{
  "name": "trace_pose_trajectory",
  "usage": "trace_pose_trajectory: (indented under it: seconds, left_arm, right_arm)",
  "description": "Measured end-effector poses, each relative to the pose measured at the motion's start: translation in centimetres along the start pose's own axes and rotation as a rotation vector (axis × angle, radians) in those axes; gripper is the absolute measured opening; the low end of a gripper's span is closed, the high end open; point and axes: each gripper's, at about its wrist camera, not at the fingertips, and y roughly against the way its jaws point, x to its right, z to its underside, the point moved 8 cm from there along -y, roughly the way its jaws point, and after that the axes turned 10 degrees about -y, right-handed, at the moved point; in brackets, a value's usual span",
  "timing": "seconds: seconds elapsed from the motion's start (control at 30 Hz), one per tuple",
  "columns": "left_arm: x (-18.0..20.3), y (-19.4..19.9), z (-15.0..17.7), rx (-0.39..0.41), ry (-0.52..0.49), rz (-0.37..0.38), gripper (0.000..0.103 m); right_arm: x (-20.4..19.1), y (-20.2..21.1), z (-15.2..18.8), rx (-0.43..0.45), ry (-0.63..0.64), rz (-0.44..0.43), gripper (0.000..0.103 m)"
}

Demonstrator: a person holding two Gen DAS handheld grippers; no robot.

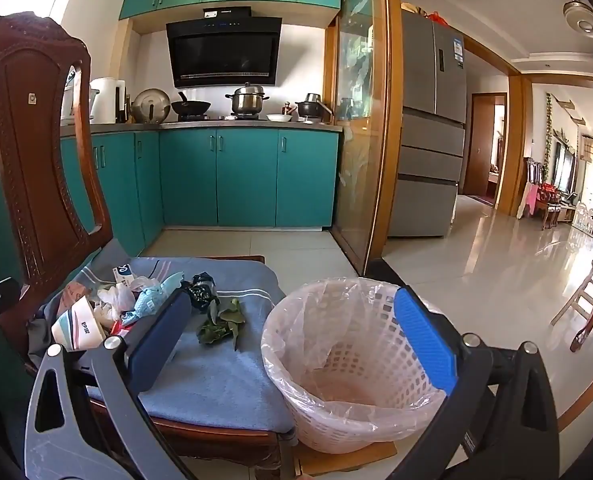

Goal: Collect trash

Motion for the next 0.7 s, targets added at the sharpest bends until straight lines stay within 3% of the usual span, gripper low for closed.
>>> trace_pose_trajectory:
  seconds: [0.7]
  left_arm:
    - [-0.22,-0.71,0.64,-0.021,0.013,-0.007,0.100]
  right_arm:
    - [-0.49,-0.63,0.14,-0.004,0.012,0.001,0.100]
